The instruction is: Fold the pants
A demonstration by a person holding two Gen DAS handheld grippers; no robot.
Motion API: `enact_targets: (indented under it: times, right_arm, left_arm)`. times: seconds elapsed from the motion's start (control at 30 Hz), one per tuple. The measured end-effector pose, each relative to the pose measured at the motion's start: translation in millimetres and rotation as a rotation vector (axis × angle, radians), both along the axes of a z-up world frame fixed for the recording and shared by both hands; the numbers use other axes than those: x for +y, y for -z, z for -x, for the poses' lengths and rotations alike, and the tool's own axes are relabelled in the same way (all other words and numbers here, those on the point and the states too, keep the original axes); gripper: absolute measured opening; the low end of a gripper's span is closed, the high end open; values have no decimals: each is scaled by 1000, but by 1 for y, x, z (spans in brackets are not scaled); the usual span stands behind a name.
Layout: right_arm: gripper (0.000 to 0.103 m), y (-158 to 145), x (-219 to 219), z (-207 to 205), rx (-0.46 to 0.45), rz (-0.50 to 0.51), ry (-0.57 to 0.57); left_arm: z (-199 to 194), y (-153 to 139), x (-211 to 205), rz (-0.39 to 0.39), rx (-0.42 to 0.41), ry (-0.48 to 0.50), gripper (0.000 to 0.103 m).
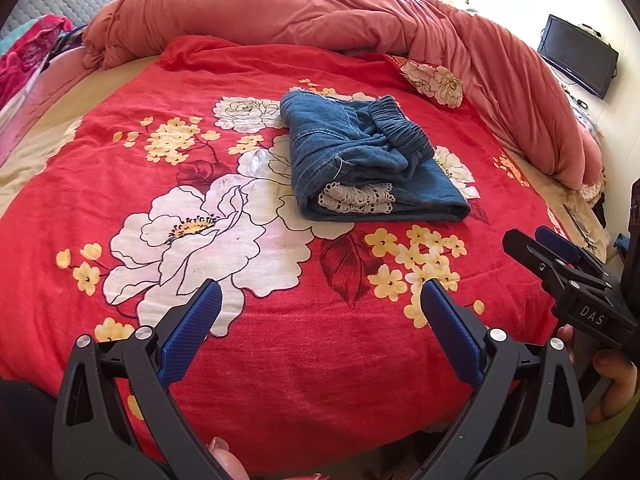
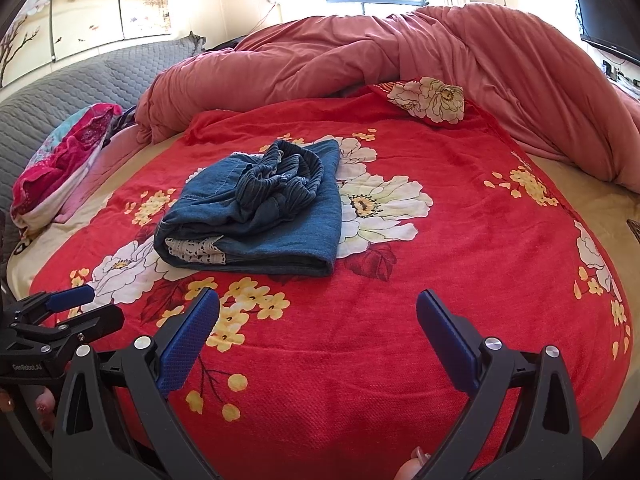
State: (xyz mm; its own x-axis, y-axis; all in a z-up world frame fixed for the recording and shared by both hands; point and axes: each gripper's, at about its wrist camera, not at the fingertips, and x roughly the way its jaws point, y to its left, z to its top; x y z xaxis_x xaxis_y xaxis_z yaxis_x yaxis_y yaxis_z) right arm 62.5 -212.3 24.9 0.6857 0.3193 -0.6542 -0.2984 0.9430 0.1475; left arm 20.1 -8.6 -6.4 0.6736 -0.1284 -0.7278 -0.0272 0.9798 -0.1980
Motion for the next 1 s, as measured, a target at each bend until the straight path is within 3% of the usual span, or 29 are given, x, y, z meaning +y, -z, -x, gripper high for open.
enact_targets:
  times: [0.27,0.7,0.83,0.93,1.0]
  right_arm:
    - [98,1,-1,0,3,2,3]
    - [98,2,-3,-1,5,4,3]
    - [98,0,-9,-3,0,-11,16]
    - [98,-8,-18,-9,-16,-23,33]
    - [98,-20,-35,-21,-34,0,79]
  left_arm:
    - [0,2,1,34,8,14,93]
    - [-1,-3,0,8,14,7,93]
    - [-4,-7,9,-1,26,-54,93]
    - [-10,-17,36,57,14,-99,93]
    - [-26,-25,64,43,41,-152,93]
